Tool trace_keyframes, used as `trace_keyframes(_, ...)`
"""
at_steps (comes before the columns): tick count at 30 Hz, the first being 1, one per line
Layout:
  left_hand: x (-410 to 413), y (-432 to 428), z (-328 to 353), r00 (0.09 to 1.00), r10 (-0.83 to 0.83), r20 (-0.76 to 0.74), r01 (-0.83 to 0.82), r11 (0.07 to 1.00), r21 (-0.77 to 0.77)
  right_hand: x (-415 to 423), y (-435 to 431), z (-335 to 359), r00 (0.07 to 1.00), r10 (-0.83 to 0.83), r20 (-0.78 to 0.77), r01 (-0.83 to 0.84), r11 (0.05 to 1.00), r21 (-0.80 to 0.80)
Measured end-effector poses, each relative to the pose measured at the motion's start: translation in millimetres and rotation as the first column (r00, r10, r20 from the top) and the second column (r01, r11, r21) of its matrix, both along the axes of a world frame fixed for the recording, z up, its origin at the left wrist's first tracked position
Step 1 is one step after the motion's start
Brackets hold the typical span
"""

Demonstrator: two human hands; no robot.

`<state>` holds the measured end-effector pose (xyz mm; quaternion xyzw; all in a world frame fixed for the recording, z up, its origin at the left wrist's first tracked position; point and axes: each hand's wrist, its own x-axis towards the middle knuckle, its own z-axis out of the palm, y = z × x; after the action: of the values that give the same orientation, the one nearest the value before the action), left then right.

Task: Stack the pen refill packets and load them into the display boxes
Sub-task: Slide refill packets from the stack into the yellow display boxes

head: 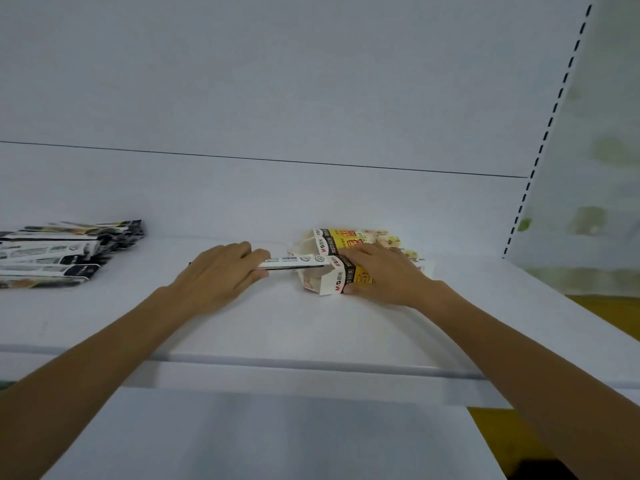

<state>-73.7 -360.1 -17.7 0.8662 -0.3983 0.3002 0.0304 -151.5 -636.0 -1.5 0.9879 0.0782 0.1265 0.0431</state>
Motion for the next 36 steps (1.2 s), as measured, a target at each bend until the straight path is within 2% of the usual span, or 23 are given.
trace_keyframes(4, 0, -4, -3, 0.995, -0.036, 0.088, 0.027, 0.994, 0.108, -12, -5, 1, 1.0, 0.004, 0.013, -0.005, 0.999, 0.039)
trace_keyframes(6, 0, -6, -5, 0.992, -0.045, 0.114, 0.032, 0.993, 0.115, -15, -5, 0, 1.0, 0.012, 0.022, -0.012, 0.999, 0.04)
trace_keyframes(9, -13, -13, -2, 0.993, -0.071, 0.095, 0.054, 0.984, 0.171, -16, 6, 3, 1.0, 0.014, 0.016, -0.015, 0.998, 0.064)
trace_keyframes(11, -22, -28, 1, 0.997, -0.083, 0.003, 0.081, 0.979, 0.188, -15, 21, 2, 0.999, 0.04, 0.022, -0.041, 0.999, 0.025)
trace_keyframes(13, -29, -43, 3, 0.966, -0.068, -0.248, 0.113, 0.979, 0.171, -14, 35, 1, 0.998, 0.046, 0.049, -0.044, 0.998, -0.043)
trace_keyframes(15, -30, -47, 1, 0.886, -0.119, -0.448, 0.159, 0.986, 0.054, -12, 40, 1, 0.998, 0.03, 0.061, -0.027, 0.998, -0.053)
trace_keyframes(16, -27, -42, 0, 0.869, -0.145, -0.473, 0.15, 0.988, -0.027, -13, 38, 1, 0.998, 0.022, 0.053, -0.02, 0.999, -0.026)
trace_keyframes(17, -25, -35, 0, 0.879, -0.155, -0.451, 0.107, 0.986, -0.13, -15, 34, 2, 0.998, 0.018, 0.053, -0.018, 1.0, 0.015)
trace_keyframes(19, -21, -17, 2, 0.932, -0.061, -0.357, -0.047, 0.957, -0.286, -20, 19, 6, 0.994, -0.008, 0.106, -0.005, 0.993, 0.116)
trace_keyframes(20, -19, -6, 2, 0.933, 0.029, -0.36, -0.147, 0.94, -0.307, -23, 9, 7, 0.991, -0.03, 0.133, 0.008, 0.986, 0.165)
trace_keyframes(22, -15, 11, -1, 0.857, 0.155, -0.491, -0.314, 0.914, -0.259, -30, -12, 4, 0.989, -0.079, 0.126, 0.048, 0.971, 0.236)
trace_keyframes(23, -15, 16, -5, 0.813, 0.15, -0.563, -0.346, 0.902, -0.259, -31, -22, 1, 0.99, -0.104, 0.093, 0.077, 0.963, 0.258)
trace_keyframes(25, -18, 14, -9, 0.77, 0.045, -0.636, -0.368, 0.846, -0.386, -33, -31, -9, 0.992, -0.106, 0.067, 0.081, 0.95, 0.303)
trace_keyframes(27, -23, 1, -10, 0.773, -0.03, -0.634, -0.373, 0.787, -0.492, -30, -29, -17, 0.988, -0.08, 0.134, 0.025, 0.93, 0.367)
trace_keyframes(29, -31, -18, -9, 0.774, -0.065, -0.63, -0.349, 0.785, -0.511, -27, -22, -17, 0.981, -0.059, 0.183, -0.026, 0.902, 0.431)
trace_keyframes(30, -33, -25, -10, 0.788, -0.04, -0.614, -0.34, 0.803, -0.489, -27, -19, -15, 0.981, -0.044, 0.188, -0.048, 0.889, 0.456)
trace_keyframes(33, -38, -31, -12, 0.865, 0.217, -0.453, -0.402, 0.839, -0.367, -29, -19, -14, 0.983, -0.001, 0.186, -0.09, 0.872, 0.481)
trace_keyframes(34, -39, -30, -11, 0.883, 0.236, -0.405, -0.395, 0.84, -0.372, -29, -21, -15, 0.983, 0.002, 0.183, -0.091, 0.872, 0.48)
trace_keyframes(36, -37, -28, -11, 0.913, 0.156, -0.376, -0.3, 0.883, -0.361, -29, -23, -19, 0.984, -0.007, 0.179, -0.08, 0.877, 0.473)
